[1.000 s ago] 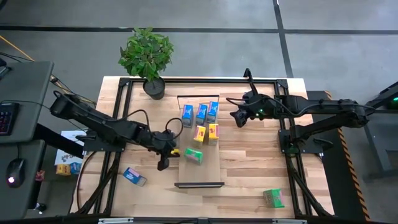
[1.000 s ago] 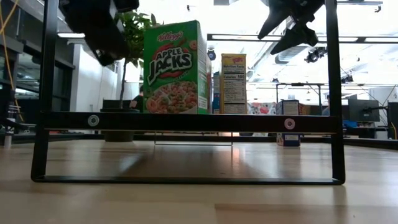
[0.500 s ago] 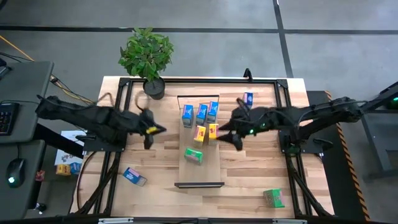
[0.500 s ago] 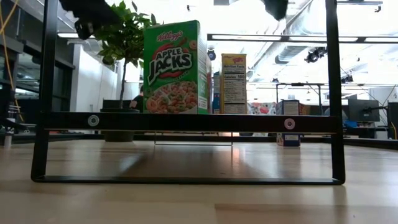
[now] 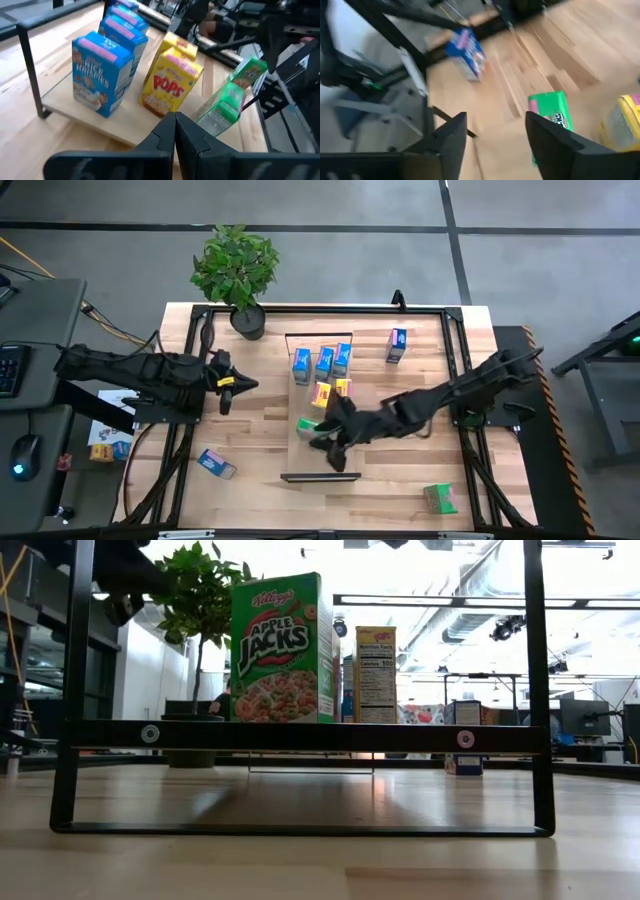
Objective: Stack cereal on shelf
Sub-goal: Put the top green cereal box on the shelf
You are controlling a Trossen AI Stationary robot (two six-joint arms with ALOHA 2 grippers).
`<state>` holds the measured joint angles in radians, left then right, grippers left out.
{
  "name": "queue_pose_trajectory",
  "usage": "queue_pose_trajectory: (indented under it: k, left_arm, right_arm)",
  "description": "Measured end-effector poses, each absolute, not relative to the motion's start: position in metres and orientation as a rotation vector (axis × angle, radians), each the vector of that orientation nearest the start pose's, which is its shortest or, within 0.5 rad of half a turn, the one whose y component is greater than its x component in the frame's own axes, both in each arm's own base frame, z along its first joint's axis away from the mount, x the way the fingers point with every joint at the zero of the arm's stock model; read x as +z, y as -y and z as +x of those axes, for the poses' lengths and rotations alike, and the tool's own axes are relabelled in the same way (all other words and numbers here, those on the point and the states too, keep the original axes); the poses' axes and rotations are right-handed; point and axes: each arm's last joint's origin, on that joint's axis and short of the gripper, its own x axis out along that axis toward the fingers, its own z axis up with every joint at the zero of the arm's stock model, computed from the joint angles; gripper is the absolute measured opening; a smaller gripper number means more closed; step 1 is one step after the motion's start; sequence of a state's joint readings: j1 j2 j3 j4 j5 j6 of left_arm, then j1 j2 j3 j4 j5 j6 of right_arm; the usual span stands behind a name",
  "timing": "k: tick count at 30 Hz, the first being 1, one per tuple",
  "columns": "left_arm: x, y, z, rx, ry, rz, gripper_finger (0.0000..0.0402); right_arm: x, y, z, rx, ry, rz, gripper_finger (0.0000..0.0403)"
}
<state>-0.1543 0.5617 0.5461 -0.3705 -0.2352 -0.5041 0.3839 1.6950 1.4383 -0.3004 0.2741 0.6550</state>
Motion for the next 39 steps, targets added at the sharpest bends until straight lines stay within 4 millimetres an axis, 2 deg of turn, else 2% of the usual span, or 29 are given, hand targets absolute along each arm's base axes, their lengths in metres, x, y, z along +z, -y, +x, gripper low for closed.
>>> queue_pose_trajectory:
  k: [3,7,10,11,15,19,26,32,39]
  left_arm:
    - [0.262,0.014,0.132,0.173,-0.352,-0.431,0.0000]
    - [0.262,0.014,0.133,0.163,-0.353,-0.440,0.0000]
    - [0.263,0.015,0.133,0.156,-0.345,-0.443,0.0000]
    - [0.263,0.015,0.133,0.157,-0.347,-0.443,0.0000]
    - [0.263,0.015,0.134,0.157,-0.346,-0.443,0.0000]
    - [0.263,0.015,0.134,0.157,-0.344,-0.443,0.0000]
    - [0.263,0.015,0.134,0.158,-0.344,-0.443,0.0000]
    - [0.263,0.014,0.134,0.176,-0.338,-0.440,0.0000]
    - [0.263,0.014,0.134,0.179,-0.337,-0.439,0.0000]
  right_arm:
    - [0.306,-0.145,0.376,-0.113,-0.625,0.433,0.0158]
    - [0.297,-0.156,0.393,-0.097,-0.670,0.422,0.0085]
    - [0.292,-0.164,0.399,-0.061,-0.688,0.428,0.0022]
    - [0.289,-0.166,0.400,-0.062,-0.692,0.425,0.0011]
    - [0.279,-0.166,0.402,-0.115,-0.720,0.447,0.0018]
    - [0.276,-0.164,0.402,-0.147,-0.734,0.471,0.0003]
    - [0.263,-0.160,0.392,-0.275,-0.846,0.488,0.0002]
    - [0.261,-0.157,0.389,-0.344,-0.849,0.486,0.0001]
    - [0.255,-0.151,0.380,-0.433,-0.935,0.451,0.0000]
